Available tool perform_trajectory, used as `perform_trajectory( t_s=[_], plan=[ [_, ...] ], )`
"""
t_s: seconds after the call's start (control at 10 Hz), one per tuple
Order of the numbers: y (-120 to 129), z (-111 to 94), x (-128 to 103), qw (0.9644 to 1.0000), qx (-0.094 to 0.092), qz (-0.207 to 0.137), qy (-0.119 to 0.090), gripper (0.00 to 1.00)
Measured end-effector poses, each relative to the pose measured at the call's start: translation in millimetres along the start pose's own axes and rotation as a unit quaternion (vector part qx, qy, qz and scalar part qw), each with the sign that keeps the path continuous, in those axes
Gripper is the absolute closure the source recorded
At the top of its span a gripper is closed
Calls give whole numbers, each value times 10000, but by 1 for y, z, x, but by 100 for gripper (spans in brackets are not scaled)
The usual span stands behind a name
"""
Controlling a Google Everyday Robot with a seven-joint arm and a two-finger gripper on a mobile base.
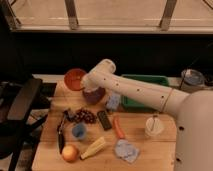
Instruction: Stack bowls into tray
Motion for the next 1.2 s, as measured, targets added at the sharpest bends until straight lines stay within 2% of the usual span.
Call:
perform_trajectory(
  t_s=[0.4,0.6,0.8,1.2],
  plan=[
    [41,13,15,9980,-371,515,-29,50],
    [50,16,22,9967,-430,693,-5,36],
    [59,16,29,9952,-521,828,45,35],
    [68,17,30,9938,-627,922,41,35]
  ],
)
